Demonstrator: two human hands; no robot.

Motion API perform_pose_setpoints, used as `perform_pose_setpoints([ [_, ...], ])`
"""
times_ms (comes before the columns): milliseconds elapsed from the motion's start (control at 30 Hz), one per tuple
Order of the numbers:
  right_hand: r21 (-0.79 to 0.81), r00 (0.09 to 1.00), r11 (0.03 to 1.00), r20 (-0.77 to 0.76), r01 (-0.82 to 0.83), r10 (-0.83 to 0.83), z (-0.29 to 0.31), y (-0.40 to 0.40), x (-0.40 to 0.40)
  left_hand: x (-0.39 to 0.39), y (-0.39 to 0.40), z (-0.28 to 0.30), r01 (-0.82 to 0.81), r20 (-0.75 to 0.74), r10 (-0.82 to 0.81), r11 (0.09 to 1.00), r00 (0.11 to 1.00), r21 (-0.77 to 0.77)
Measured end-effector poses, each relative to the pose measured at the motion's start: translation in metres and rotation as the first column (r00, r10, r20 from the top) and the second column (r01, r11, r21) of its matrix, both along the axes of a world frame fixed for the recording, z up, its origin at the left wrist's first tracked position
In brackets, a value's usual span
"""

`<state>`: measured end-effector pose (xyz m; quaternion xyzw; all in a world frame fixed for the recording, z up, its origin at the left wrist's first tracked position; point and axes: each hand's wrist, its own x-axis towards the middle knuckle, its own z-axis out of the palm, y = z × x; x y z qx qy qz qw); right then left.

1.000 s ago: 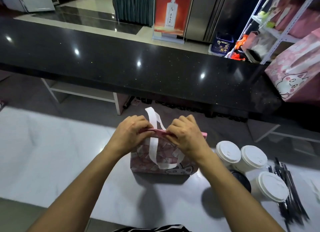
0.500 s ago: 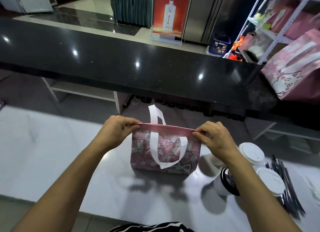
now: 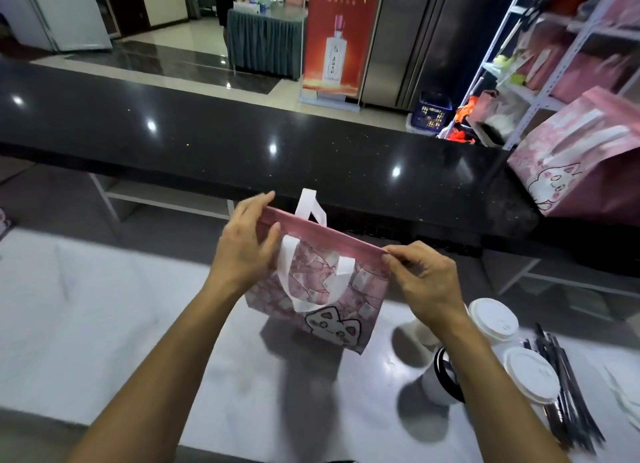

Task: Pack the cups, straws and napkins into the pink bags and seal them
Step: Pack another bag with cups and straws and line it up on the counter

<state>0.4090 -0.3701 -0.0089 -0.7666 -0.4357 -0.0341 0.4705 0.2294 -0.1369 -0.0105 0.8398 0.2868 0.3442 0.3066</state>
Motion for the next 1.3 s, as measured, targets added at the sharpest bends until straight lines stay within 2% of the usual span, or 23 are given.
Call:
perform_pose_setpoints([
  [200,0.285,0.996,0.956,0.023,0.077,-0.087,0.070,-0.010,-0.006,0.020,-0.049,0.057,-0.180,0.165,0.150,0.966,0.975,0.187],
  [333,0.430,0.970,0.880,0.034,0.203,-0.240,0.117,-0.025,0.012,0.034,-0.089,0.077,-0.135,0.219,0.057,0.925,0.974,0.355],
  [433,0.454,0.930,0.843,0.077,0.289,-0.360,0.138,-0.038,0.032,0.055,-0.123,0.074,-0.024,0.192,-0.054,0.924,0.980,0.382],
  [633,0.415,0.842,0.783,0.070,0.463,-0.535,0.133,-0.053,0.062,0.117,-0.161,0.043,0.258,0.062,-0.276,0.943,0.959,0.212],
  [800,0.419,0.826,0.737,-0.059,0.531,-0.561,0.116,-0.071,0.086,0.162,-0.175,0.033,0.464,-0.035,-0.463,0.880,0.886,0.103],
  [933,0.464,0.846,0.725,-0.119,0.510,-0.519,0.114,-0.086,0.108,0.199,-0.180,0.038,0.479,-0.116,-0.467,0.871,0.876,0.108],
  [1033,0.487,0.841,0.725,-0.039,0.487,-0.539,0.111,-0.096,0.130,0.232,-0.175,0.044,0.476,-0.109,-0.470,0.879,0.876,0.041],
  [1133,0.423,0.841,0.755,-0.034,0.501,-0.539,0.095,-0.102,0.160,0.268,-0.170,0.046,0.469,-0.061,-0.472,0.881,0.880,-0.058],
  [1300,0.299,0.836,0.786,-0.087,0.540,-0.541,0.060,-0.104,0.207,0.323,-0.172,0.046,0.423,-0.080,-0.433,0.898,0.898,-0.117],
])
